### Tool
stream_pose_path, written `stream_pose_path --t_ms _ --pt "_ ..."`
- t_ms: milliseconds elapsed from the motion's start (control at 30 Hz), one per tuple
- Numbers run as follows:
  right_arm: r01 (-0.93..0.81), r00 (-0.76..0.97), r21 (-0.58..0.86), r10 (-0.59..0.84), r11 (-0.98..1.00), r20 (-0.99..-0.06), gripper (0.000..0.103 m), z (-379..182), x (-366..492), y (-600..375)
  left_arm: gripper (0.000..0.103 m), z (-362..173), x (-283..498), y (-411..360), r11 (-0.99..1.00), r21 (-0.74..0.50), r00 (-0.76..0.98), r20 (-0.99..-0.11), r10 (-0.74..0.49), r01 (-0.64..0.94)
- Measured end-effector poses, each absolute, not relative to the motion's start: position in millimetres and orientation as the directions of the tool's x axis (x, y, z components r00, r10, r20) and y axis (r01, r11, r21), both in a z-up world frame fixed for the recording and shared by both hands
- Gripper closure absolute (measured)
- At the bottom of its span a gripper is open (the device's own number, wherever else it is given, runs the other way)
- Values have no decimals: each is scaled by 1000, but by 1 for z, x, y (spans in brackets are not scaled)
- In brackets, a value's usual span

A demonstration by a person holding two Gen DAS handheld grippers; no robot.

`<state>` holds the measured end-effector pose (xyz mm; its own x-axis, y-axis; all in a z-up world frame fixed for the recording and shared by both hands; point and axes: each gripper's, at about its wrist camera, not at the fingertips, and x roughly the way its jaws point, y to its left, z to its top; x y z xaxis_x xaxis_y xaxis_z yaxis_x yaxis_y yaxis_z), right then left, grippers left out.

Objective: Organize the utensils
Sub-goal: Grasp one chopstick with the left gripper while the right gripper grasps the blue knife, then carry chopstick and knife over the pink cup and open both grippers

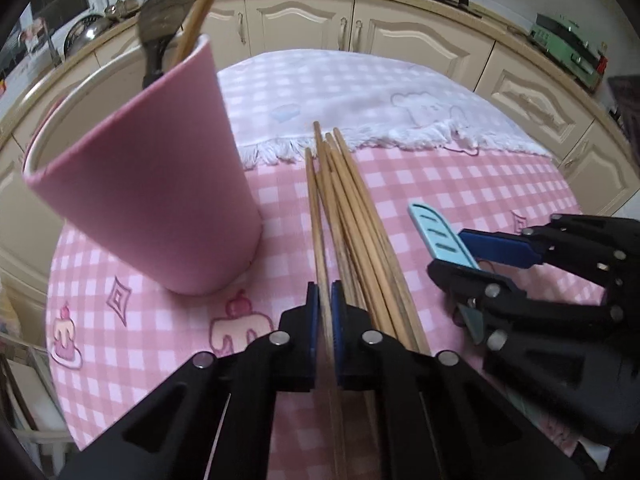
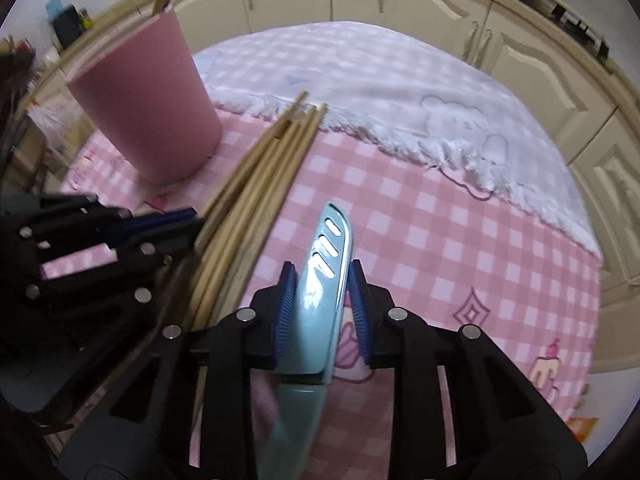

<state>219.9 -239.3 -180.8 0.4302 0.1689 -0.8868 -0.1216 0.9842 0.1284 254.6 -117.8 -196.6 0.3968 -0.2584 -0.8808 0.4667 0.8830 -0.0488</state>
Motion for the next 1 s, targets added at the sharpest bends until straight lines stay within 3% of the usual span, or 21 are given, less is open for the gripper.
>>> stream_pose_path --t_ms 467,700,1000 --pt "-165 560 302 341 939 -755 78 -148 193 -271 98 -159 208 -71 902 -100 525 -784 -332 421" --pt "-203 667 352 392 914 -634 79 -125 180 -280 98 -124 180 -61 889 -121 662 -625 -414 442" --pt "-226 731 373 409 900 -546 79 -100 175 -285 98 -91 165 -46 899 -138 755 -499 -425 415"
